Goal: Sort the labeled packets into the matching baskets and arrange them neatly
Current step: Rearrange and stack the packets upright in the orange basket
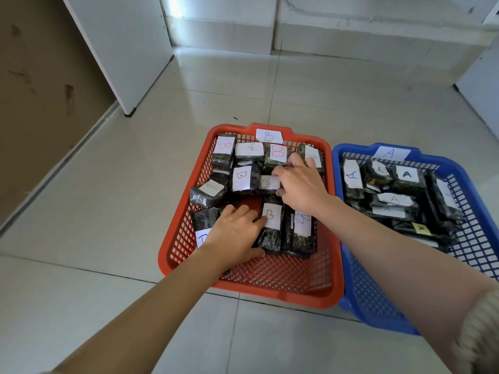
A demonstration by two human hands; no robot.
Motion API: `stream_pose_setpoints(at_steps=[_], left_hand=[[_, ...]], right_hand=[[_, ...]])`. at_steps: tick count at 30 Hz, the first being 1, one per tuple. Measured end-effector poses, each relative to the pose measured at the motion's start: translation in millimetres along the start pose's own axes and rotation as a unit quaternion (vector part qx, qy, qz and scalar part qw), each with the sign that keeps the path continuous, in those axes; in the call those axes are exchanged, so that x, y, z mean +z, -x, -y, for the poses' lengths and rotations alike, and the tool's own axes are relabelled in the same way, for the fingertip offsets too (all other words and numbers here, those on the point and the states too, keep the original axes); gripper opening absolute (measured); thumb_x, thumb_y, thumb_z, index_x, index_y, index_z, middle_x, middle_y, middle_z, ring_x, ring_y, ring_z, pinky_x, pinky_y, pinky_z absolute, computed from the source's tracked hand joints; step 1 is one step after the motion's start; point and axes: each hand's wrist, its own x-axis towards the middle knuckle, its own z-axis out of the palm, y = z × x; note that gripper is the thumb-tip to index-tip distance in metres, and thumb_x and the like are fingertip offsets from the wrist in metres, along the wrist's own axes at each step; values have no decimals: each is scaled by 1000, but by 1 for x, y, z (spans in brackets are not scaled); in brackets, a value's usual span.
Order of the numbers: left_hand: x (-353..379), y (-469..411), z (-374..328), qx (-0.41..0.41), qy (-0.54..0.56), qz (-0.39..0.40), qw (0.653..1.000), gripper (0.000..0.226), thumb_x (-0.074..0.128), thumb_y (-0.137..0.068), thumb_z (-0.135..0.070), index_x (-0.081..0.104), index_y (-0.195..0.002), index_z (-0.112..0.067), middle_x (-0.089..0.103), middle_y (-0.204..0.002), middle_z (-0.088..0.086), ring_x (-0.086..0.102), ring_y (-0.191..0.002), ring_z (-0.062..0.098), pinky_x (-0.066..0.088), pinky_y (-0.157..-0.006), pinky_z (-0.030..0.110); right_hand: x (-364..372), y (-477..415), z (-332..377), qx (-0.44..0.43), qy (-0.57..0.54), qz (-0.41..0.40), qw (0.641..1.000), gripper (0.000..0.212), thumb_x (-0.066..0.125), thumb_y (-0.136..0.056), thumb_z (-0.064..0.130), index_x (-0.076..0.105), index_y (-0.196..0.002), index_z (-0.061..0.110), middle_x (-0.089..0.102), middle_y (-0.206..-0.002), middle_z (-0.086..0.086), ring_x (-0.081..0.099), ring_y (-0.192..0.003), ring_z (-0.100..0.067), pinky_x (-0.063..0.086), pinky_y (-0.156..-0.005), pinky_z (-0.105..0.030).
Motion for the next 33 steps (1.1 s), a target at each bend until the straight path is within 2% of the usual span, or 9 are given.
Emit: stream_pose_setpoints(at_steps=[12, 14, 16, 17, 19, 21, 24, 28, 33], left_hand=[[4, -2, -2, 0, -3, -4, 1000, 73, 51, -86, -57, 35, -142, -14, 46, -133, 4, 39, -123, 23, 29, -101, 36], [3, -1, 0, -3, 1, -17, 1000, 75, 48, -81, -67, 46, -136, -15, 51, -128, 2, 44, -119, 22, 33, -98, 38], [1, -1, 0, -23, -8, -80, 997, 76, 40, -74, -77, 63, -116, -17, 59, -115, -1, 53, -108, 21, 41, -90, 40], [0, -2, 1, -41, -2, -121, 992, 72, 39, -76, -75, 66, -108, -17, 60, -111, -1, 55, -105, 21, 43, -86, 41], [-2, -6, 4, -80, -12, -184, 980, 54, 54, -81, -58, 64, -112, -15, 60, -116, 3, 56, -107, 24, 46, -84, 43], [-4, -13, 10, -116, -33, -177, 977, 57, 72, -74, -38, 58, -123, -12, 58, -123, 8, 57, -110, 28, 48, -84, 45], [-5, -25, 24, -132, -31, -143, 980, 62, 83, -63, -20, 61, -120, -13, 62, -116, 9, 62, -99, 29, 52, -80, 43], [-10, -39, 29, -105, -37, -167, 980, 50, 87, -51, -9, 70, -98, -15, 67, -93, 3, 66, -74, 24, 52, -70, 34], [-14, -38, 30, -114, -26, -175, 978, 47, 90, -50, -14, 72, -93, -16, 71, -88, -2, 67, -74, 22, 51, -71, 35]], right_hand=[[6, 10, -4, 12, -39, -29, 999, 43, 63, -86, 35, 53, -124, 18, 62, -100, -1, 34, -120, -16, 24, -92, -34], [5, 9, -3, 12, -32, -30, 999, 38, 63, -87, 33, 54, -121, 17, 61, -99, -1, 34, -120, -16, 25, -91, -34], [5, 9, -2, 17, -28, -36, 999, 33, 63, -87, 31, 55, -116, 16, 64, -96, 0, 35, -117, -17, 25, -90, -34], [5, 9, -2, 19, -26, -37, 999, 31, 63, -87, 31, 55, -113, 16, 65, -95, 0, 35, -116, -18, 26, -89, -34], [4, 8, 0, 18, -26, -39, 999, 28, 64, -85, 28, 56, -109, 14, 67, -95, -1, 35, -114, -20, 27, -89, -34], [4, 7, 1, 17, -26, -40, 999, 26, 65, -84, 26, 56, -105, 14, 67, -95, -1, 35, -114, -21, 27, -88, -34], [7, 8, 0, 22, -24, -53, 998, 25, 65, -84, 28, 57, -104, 15, 66, -95, 1, 34, -114, -19, 24, -86, -34], [13, 10, 0, 32, -11, -69, 997, 28, 64, -85, 33, 58, -106, 15, 67, -96, 2, 35, -115, -18, 18, -84, -33], [12, 8, 0, 35, -18, -65, 997, 30, 65, -85, 36, 57, -107, 17, 65, -102, 3, 33, -117, -18, 20, -87, -33]])
